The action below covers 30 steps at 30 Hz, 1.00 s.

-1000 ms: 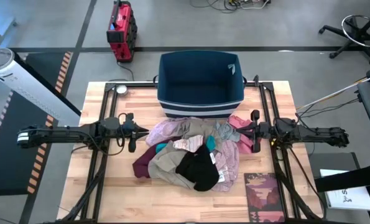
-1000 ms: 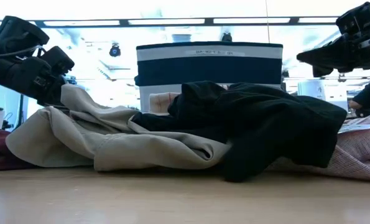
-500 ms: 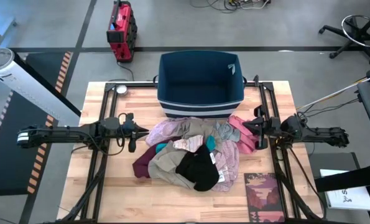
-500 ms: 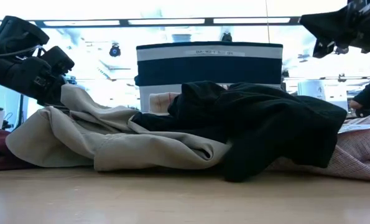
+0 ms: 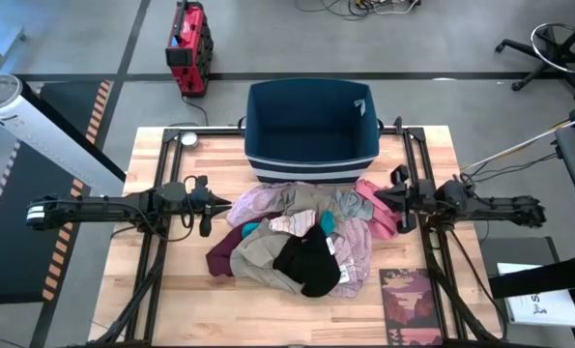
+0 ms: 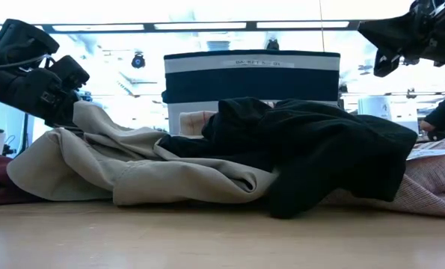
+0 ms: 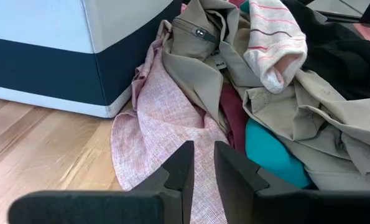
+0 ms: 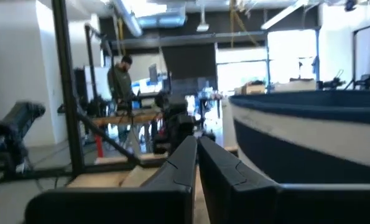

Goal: Sort clothes
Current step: Put the striped sock into the blue laundry organizer

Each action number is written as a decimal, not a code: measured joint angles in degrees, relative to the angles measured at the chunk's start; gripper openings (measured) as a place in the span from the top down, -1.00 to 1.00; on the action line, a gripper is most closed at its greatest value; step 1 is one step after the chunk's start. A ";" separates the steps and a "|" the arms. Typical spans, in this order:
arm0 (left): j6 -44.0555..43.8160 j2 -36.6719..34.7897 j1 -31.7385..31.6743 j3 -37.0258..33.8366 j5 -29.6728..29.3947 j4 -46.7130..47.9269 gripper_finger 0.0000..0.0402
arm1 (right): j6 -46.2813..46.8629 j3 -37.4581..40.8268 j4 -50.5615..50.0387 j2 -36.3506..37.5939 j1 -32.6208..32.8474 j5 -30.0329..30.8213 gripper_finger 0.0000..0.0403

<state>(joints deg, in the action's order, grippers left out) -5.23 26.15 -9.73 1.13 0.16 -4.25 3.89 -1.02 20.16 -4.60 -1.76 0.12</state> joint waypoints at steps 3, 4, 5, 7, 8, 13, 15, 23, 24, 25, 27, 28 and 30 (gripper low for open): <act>-0.01 0.01 0.01 0.00 -0.01 0.00 0.75 | -0.31 -0.98 0.35 -2.35 0.02 -1.89 0.87; -0.01 0.02 0.01 0.00 -0.02 0.00 0.75 | -0.25 -1.31 0.43 -3.22 0.02 -2.29 0.82; 0.00 0.00 0.00 0.00 -0.02 0.00 0.75 | -0.06 -1.64 0.34 -4.23 0.02 -2.74 0.76; 0.00 0.00 0.00 0.00 -0.02 0.00 0.75 | 0.03 -2.47 0.22 -6.68 0.02 -4.03 0.64; -0.02 0.00 0.00 0.00 -0.02 0.00 0.75 | 0.01 -3.09 0.29 -8.07 0.02 -4.87 0.57; -0.02 0.00 0.00 0.00 -0.02 -0.02 0.75 | 0.64 -6.67 0.27 -16.14 0.02 -8.59 0.27; -0.01 0.02 0.01 0.00 -0.01 0.00 0.75 | 0.60 -8.37 0.16 -19.82 0.07 -10.96 0.18; -0.02 0.02 0.02 0.00 -0.02 0.00 0.75 | -2.26 -16.11 -0.15 -34.57 2.29 -15.61 0.03; 0.00 0.02 0.02 0.00 -0.02 -0.02 0.75 | -2.84 -17.06 -0.28 -35.97 2.86 -15.90 0.02; -0.02 0.00 0.02 0.00 0.00 -0.02 0.75 | -3.60 -18.01 -0.89 -37.31 3.41 -16.48 0.01; -0.01 0.02 0.02 0.00 -0.01 0.00 0.75 | -5.51 -20.28 -3.00 -39.90 4.68 -16.84 0.00; -0.01 0.00 0.01 0.00 -0.02 0.00 0.75 | -6.59 -21.67 -4.87 -41.09 5.27 -16.79 -0.01; -0.01 0.02 0.00 0.00 -0.01 -0.02 0.75 | -7.58 -24.57 -9.15 -43.44 6.16 -16.67 -0.02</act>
<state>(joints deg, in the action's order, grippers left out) -5.24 26.17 -9.74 1.13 0.16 -4.27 -3.68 -25.60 11.01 -48.04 4.40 -16.55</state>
